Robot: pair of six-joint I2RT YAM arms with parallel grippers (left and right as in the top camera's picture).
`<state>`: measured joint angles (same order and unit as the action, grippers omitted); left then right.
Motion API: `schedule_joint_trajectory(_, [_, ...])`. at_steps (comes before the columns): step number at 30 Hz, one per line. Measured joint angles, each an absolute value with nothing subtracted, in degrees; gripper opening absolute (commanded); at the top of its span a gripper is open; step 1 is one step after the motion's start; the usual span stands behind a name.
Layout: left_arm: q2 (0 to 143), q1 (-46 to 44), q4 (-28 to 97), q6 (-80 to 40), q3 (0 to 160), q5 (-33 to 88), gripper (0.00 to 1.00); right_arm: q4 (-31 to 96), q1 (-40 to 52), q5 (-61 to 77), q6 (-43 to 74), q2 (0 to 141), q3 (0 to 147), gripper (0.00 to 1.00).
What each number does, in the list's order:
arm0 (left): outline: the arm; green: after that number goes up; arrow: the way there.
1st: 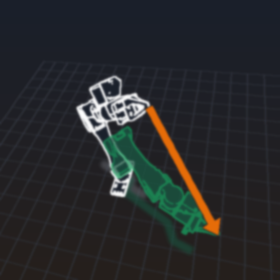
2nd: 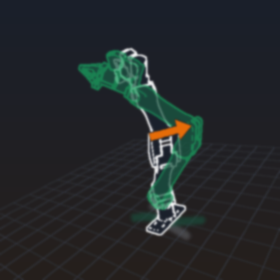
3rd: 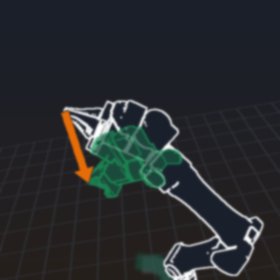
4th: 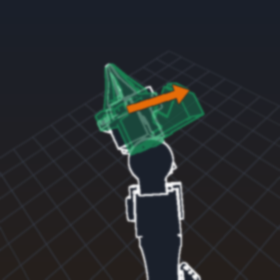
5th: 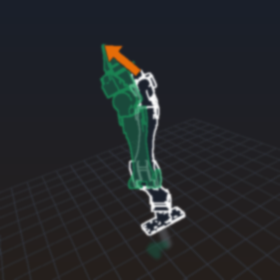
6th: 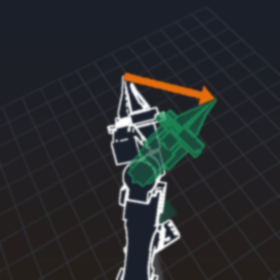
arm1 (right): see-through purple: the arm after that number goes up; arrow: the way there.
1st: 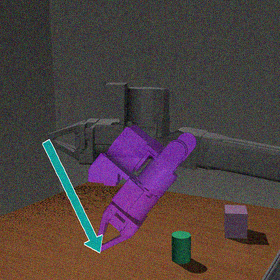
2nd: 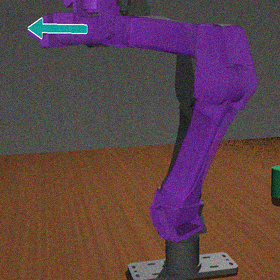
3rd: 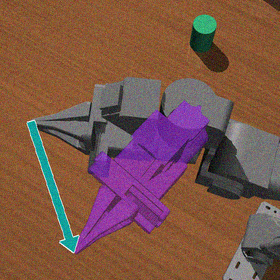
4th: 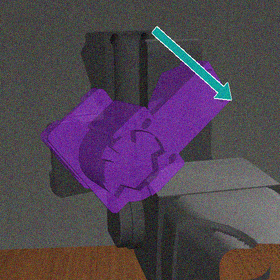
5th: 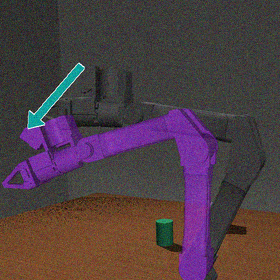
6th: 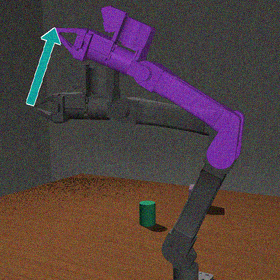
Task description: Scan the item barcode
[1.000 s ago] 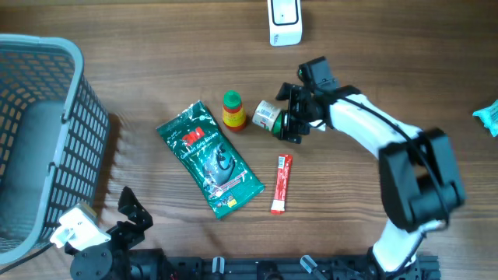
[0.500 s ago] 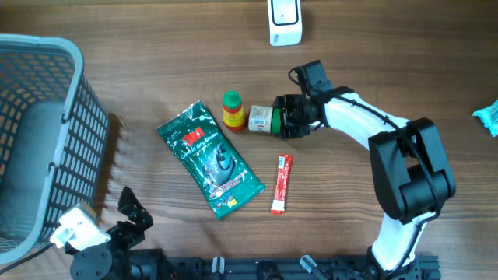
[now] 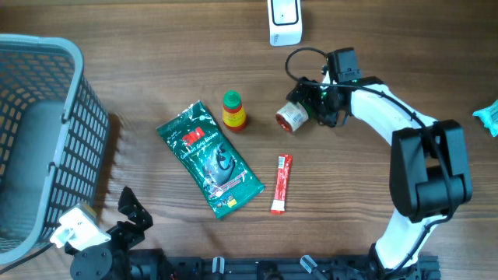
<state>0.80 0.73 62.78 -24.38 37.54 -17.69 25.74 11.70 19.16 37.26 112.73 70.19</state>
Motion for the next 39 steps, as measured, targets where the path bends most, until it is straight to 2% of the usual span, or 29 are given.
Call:
schedule_joint_trajectory(6, [0.80, 0.73, 62.76, -24.38, 37.54, -17.72, 1.00, 35.92, 12.01, 8.80, 31.97, 111.98, 71.09, 1.00])
schedule_joint_trajectory(14, [0.80, 0.73, 62.76, -24.38, 37.54, -17.69, 1.00, 49.76, 11.81, 0.91, 34.28, 111.83, 71.66, 1.00])
schedule_joint_trajectory(16, [0.80, 0.73, 62.74, -24.38, 37.54, -17.69, 1.00, 56.01, 11.79, 0.58, 38.04, 110.85, 75.29, 1.00])
schedule_joint_trajectory(19, [0.78, 0.73, 62.72, -24.38, 37.54, -17.67, 1.00, 65.80, 11.66, 2.55, 50.94, 107.28, 80.03, 1.00])
schedule_joint_trajectory(21, [0.80, 0.73, 62.72, -24.38, 37.54, -17.69, 1.00, 66.22, 11.35, 7.35, 58.11, 104.20, 80.86, 1.00])
schedule_joint_trajectory(22, [0.78, 0.73, 62.72, -24.38, 37.54, -17.69, 1.00, 64.60, 11.18, 11.20, 60.82, 103.31, 81.21, 0.92])
schedule_joint_trajectory(24, [0.78, 0.73, 62.76, -24.38, 37.54, -17.72, 1.00, 59.33, 11.14, 16.86, 61.08, 103.15, 81.38, 0.88])
schedule_joint_trajectory(30, [0.78, 0.73, 62.76, -24.38, 37.54, -17.69, 1.00, 55.94, 11.16, 22.04, 58.11, 103.15, 81.38, 0.89])
schedule_joint_trajectory(32, [0.78, 0.73, 62.74, -24.38, 37.54, -17.69, 1.00, 56.16, 11.14, 22.04, 54.30, 103.15, 81.38, 0.97])
schedule_joint_trajectory(39, [0.78, 0.73, 62.74, -24.38, 37.54, -17.69, 1.00, 62.33, 6.46, 19.97, 44.16, 103.15, 81.58, 1.00])
